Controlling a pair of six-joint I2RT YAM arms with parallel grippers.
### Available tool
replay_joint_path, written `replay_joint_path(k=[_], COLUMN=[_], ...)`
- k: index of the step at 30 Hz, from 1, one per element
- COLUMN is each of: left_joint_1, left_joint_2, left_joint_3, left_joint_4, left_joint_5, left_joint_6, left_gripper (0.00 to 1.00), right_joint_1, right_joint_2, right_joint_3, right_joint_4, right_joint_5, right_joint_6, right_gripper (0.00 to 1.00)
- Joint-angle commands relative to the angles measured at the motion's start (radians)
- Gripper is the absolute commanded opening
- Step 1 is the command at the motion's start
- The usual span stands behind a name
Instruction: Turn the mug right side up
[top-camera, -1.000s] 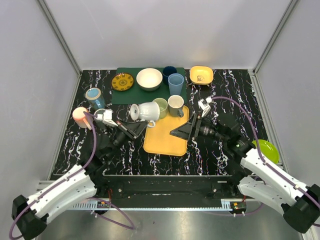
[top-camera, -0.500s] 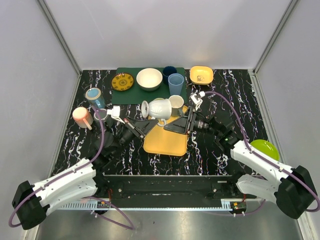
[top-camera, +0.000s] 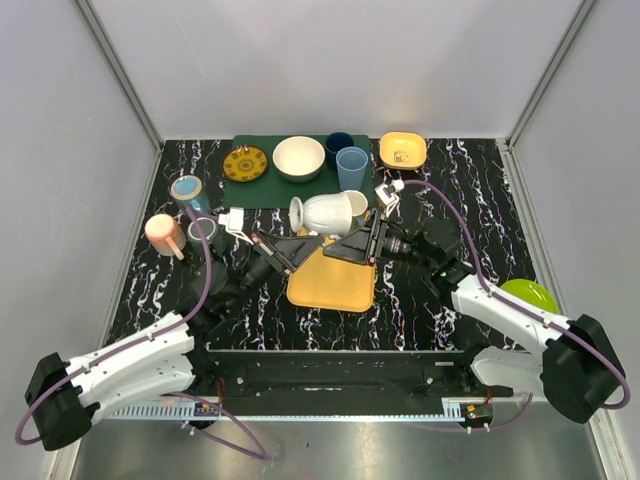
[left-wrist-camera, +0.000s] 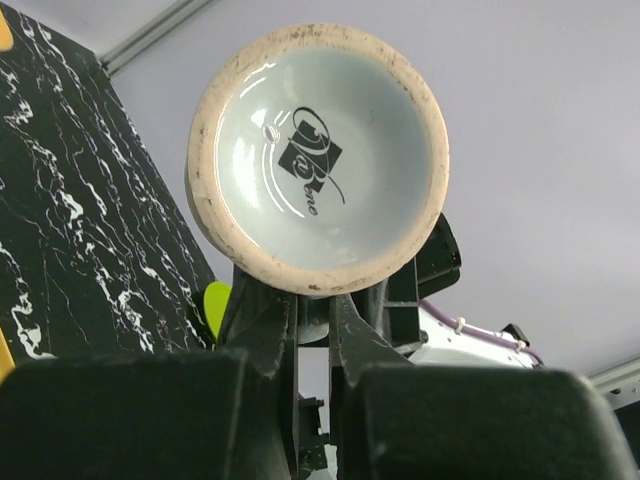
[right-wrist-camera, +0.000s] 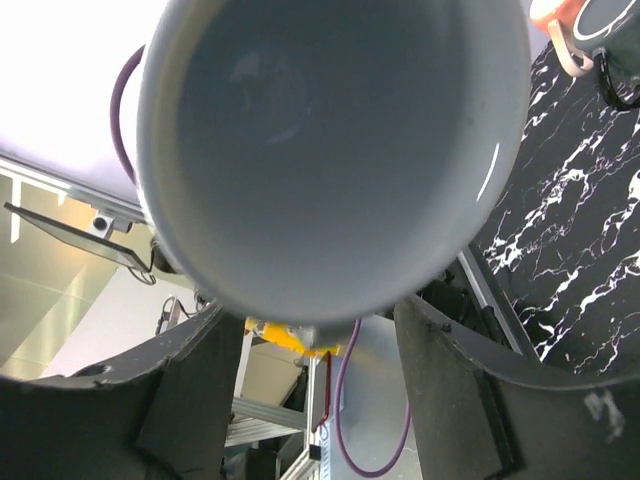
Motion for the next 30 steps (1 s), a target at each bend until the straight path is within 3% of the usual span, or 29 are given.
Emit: replay_joint_path(k=[1,7,12,14,16,20,22,24,30], left_joint_1=[-0.032,-0.061,-0.073,-0.076,-0.078,-0.078,-0.078,-0.078,-0.078], left_joint_2=[-0.004,-0.013,-0.016,-0.017,-0.024,-0.036,-0.05,-0.065,-0.113], left_joint_3=[0.048,0.026,0.011,0.002,-0.003,-0.02,-0.026,-0.034,-0.081], left_joint_4=[0.17,0.175,0.18,0.184,0.184,0.178,0.16,0.132,0.1], left_joint_5=[0.007,-0.009,-0.012,-0.013,-0.016,-0.024,-0.029,-0.054,-0.124], left_joint_6=[-0.015,-0.019,-0.024,-0.027,-0.027,-0.021,-0.018,-0.01,-0.004], left_gripper=[0.0,0.0,0.0,0.0,0.0,0.0,0.0,0.11,0.29], right_joint_1=[0.005,0.007,0.007,0.005,0.007,0.005,0.007,0.007,0.005], right_joint_2=[0.031,0.068,0.079,0.079,0.073,0.029,-0.01,-0.073,-0.168], right_joint_3=[0.042,0.034,0.031,0.028,0.023,0.028,0.041,0.049,0.069], right_joint_4=[0.171,0.294,0.326,0.332,0.321,0.225,0.076,-0.061,-0.203], right_joint_5=[0.036,0.096,0.113,0.121,0.128,0.139,0.167,0.199,0.21], right_joint_6=[0.022,0.057,0.068,0.073,0.068,-0.004,-0.071,-0.157,-0.266], right_gripper=[0.63,0.49,0.25,0.21,0.01,0.0,0.0,0.0,0.0])
